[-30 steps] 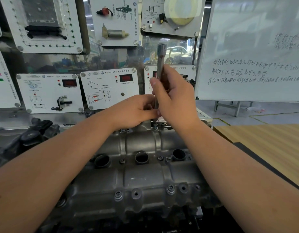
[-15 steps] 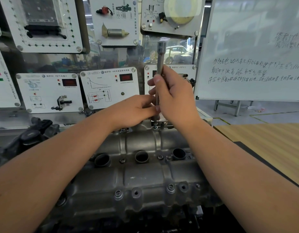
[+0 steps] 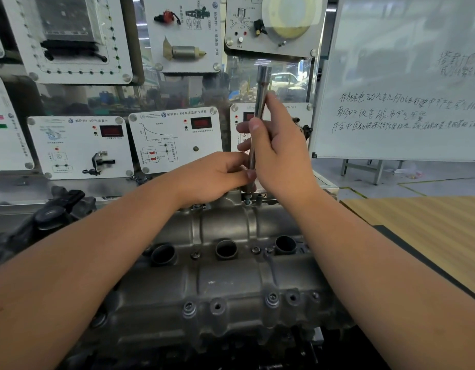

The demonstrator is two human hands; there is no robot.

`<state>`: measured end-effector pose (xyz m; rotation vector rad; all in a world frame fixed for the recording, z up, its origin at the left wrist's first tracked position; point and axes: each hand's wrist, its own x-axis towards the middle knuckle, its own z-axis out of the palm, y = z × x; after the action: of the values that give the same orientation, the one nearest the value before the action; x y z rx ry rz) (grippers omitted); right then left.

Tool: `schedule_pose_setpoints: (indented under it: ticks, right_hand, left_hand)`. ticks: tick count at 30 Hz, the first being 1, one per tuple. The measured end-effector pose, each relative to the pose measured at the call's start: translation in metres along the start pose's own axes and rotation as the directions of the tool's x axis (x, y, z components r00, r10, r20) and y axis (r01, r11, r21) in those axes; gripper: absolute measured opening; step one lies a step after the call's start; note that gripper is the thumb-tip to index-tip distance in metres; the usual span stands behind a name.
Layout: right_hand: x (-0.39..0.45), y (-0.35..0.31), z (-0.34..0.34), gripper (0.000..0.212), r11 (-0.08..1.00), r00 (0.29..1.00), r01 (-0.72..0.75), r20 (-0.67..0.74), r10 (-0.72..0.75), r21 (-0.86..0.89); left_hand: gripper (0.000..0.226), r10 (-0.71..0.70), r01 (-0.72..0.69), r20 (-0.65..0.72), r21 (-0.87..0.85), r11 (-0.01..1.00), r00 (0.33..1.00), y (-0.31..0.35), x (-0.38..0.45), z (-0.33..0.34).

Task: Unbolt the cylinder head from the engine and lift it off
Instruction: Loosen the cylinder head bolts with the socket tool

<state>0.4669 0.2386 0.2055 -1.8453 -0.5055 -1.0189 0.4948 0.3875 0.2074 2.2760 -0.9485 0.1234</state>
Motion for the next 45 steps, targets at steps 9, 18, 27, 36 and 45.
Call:
schedule_pose_setpoints:
  ticks: [9,18,27,36,45]
  right_hand:
    - [-0.0022,0.0002,-0.0005,0.011,0.995,0.995,0.101,-0.025,-0.101,-0.007]
    - [-0.0031,-0.0005,0.0001,0.041,0.996,0.996,0.079,-0.041,-0.08,-0.03]
    - [-0.002,-0.0008,-0.0016,0.051,0.999,1.0,0.005,-0.021,-0.006,-0.033]
    - [0.0002,0.0017,-0.0013,0.025,0.989,0.99,0.137,-0.027,-0.139,-0.062]
    - [-0.0017,0.0025,0.0002,0.042,0.994,0.994,0.097,-0.052,-0.099,-0.047]
  left_hand:
    - [0.031,-0.004,0.004,-0.007,0.012,1.0,1.0,0.0017,0.0011,0.0002]
    - [0.028,0.015,-0.015,0.009,0.066,0.998,1.0,0.0019,0.0026,-0.0005]
    - [0.021,0.004,-0.003,-0.006,0.014,1.0,1.0,-0.0002,0.0007,-0.0003]
    - [0.019,0.007,-0.007,-0.013,0.033,0.999,1.0,-0.0029,0.005,-0.0005]
    - [0.026,-0.007,0.008,-0.013,0.07,0.997,1.0,0.0011,0.0032,-0.0012]
